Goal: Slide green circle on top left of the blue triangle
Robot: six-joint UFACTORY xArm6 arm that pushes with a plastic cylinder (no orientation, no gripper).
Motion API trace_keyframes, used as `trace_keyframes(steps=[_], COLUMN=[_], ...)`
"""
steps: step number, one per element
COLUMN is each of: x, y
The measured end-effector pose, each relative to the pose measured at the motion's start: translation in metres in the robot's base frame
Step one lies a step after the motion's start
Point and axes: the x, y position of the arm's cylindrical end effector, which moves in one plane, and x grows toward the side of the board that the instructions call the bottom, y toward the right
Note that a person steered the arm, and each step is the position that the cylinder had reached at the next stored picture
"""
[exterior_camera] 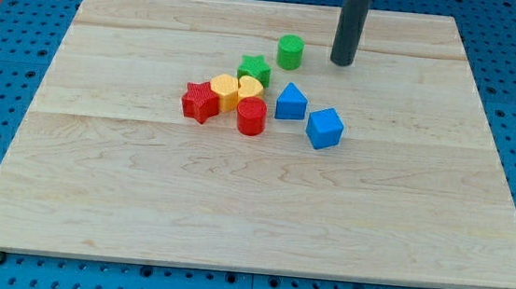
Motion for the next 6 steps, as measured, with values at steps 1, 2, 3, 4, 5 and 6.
trace_keyframes(steps=[1,2,3,4,5,6], x=[-0.023,-0.027,-0.004,0.022,0.035,0.046], y=[-0.025,-0.057,-0.061,-0.061,-0.054,-0.054])
